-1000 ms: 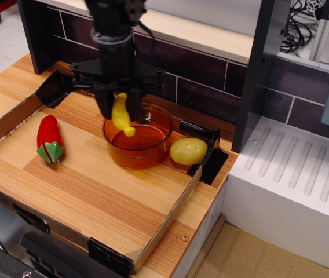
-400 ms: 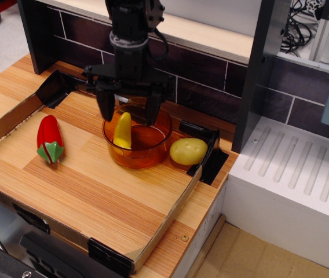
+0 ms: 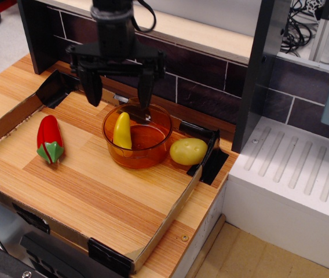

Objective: Put banana in pot

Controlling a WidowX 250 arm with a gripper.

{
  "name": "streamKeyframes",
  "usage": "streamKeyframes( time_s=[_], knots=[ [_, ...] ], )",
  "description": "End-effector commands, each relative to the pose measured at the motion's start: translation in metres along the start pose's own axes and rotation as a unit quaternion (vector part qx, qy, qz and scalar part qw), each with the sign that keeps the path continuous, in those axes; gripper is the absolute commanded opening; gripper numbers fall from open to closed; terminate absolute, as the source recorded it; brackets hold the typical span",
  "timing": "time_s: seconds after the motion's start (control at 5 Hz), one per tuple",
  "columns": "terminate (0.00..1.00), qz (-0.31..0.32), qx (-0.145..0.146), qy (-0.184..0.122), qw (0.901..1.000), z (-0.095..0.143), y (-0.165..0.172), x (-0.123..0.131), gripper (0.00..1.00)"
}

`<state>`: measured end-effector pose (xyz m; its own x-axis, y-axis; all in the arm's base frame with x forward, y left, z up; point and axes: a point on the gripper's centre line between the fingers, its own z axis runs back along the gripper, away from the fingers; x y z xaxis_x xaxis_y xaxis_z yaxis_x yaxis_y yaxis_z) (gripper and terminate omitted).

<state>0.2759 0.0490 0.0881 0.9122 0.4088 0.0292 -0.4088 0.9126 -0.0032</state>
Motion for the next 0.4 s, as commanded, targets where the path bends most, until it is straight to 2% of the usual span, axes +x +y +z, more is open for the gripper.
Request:
streamKeyframes(
  time_s=[0.0,0.2],
  knots=[
    [0.0,-0.014,-0.014,-0.021,0.9996,0.0375,-0.0009,0.0038,1.0],
    [1.0,-0.014,-0.014,-0.021,0.9996,0.0375,-0.0009,0.0038,1.0]
  ],
)
